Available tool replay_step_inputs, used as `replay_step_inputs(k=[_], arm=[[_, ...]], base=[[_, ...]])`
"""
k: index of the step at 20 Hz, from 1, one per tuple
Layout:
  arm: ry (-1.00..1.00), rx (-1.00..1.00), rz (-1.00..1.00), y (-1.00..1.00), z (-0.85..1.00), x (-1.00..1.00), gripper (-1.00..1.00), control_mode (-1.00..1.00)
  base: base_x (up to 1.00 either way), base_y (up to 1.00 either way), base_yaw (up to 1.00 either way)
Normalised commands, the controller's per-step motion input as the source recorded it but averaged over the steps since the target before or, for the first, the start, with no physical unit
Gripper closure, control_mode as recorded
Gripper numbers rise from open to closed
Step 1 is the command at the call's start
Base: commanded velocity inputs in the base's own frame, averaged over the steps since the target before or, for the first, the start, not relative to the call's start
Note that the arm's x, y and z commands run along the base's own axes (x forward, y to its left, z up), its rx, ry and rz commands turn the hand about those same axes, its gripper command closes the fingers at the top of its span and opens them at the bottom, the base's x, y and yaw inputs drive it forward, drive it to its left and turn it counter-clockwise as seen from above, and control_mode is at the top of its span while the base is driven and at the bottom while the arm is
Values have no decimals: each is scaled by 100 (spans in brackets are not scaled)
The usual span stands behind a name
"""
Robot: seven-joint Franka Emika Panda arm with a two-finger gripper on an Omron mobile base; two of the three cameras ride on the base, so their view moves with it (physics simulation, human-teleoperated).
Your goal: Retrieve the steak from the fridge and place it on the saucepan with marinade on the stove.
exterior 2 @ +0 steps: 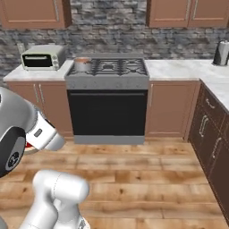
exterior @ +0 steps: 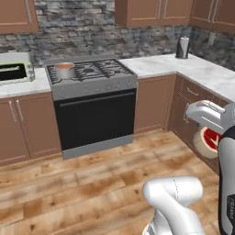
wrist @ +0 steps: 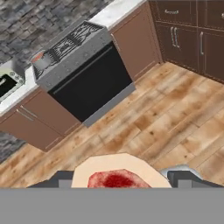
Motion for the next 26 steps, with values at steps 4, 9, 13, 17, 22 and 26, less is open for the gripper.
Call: replay_step_inputs(k=[4, 9, 13, 17, 22, 26], arm=[[0, 0, 0, 0, 0, 0, 100, 100], [0, 0, 0, 0, 0, 0, 100, 100], [0, 0, 0, 0, 0, 0, 100, 100], [0, 0, 0, 0, 0, 0, 100, 100], [0, 0, 0, 0, 0, 0, 100, 100], [0, 0, 0, 0, 0, 0, 100, 100]], base=[[100, 47, 20], [100, 44, 21], [100, 52, 22], [100, 43, 22], [100, 43, 17], [100, 24, 8]])
